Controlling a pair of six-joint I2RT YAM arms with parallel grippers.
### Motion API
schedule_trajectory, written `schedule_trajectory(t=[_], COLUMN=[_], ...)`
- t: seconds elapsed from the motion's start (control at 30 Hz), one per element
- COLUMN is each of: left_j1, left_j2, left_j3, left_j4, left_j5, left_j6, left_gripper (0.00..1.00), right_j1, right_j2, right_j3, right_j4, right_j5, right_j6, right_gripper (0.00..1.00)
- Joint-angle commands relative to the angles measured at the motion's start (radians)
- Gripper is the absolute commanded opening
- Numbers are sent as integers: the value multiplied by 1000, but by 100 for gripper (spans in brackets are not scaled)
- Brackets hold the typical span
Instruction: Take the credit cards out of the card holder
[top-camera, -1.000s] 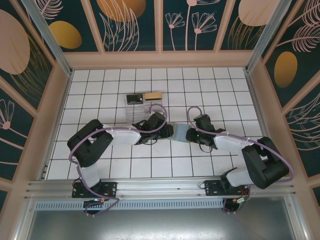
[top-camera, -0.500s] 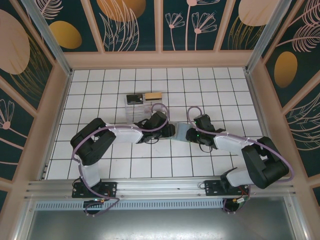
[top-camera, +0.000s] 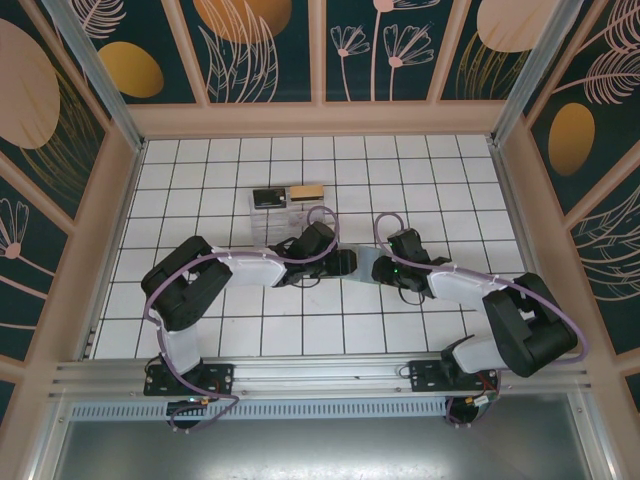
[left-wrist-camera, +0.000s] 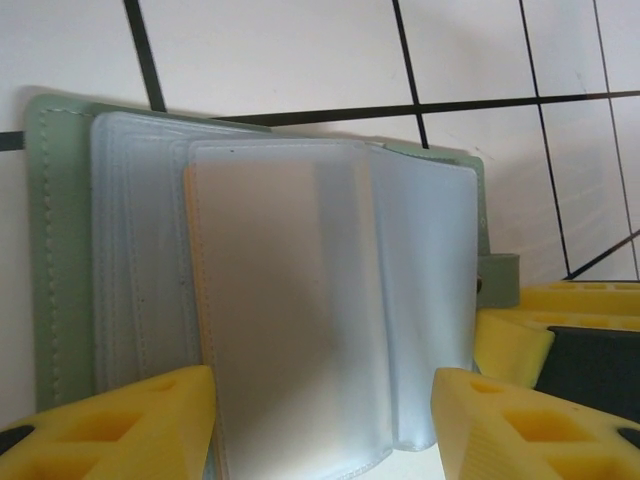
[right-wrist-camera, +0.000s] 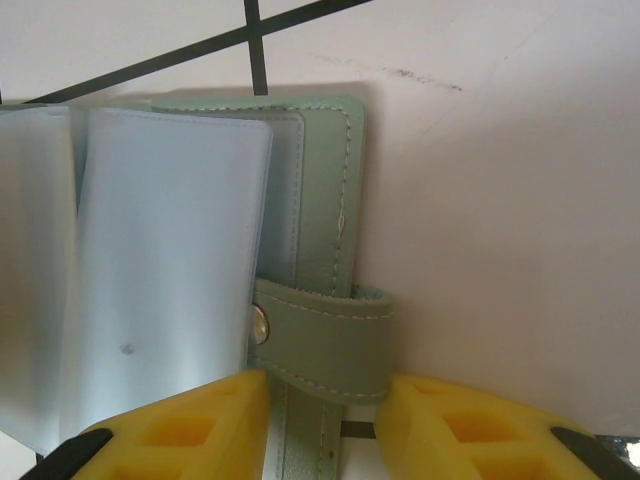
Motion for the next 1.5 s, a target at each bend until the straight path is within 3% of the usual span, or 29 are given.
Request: schedule_trajectory(t=[0.0, 0.53, 0.93, 1.47], left_j1=[-13, -14, -11, -10], left_j2=[11, 35, -48, 27], left_j3=[11, 58, 81, 113], left_j4=[36, 109, -174, -170], left_j5=[51, 125, -192, -140], left_j6=[-8, -37, 75, 81], left_gripper=[60, 61, 61, 59], right_j1=[2, 2, 1, 2], right_j2=[65, 40, -10, 5], right_j3=[-13, -28, -24, -29], right_j4=[83, 94, 62, 74], right_j5=[-49, -45, -14, -29], right_j6=[-2, 6, -6, -2], right_gripper=[38, 38, 39, 39])
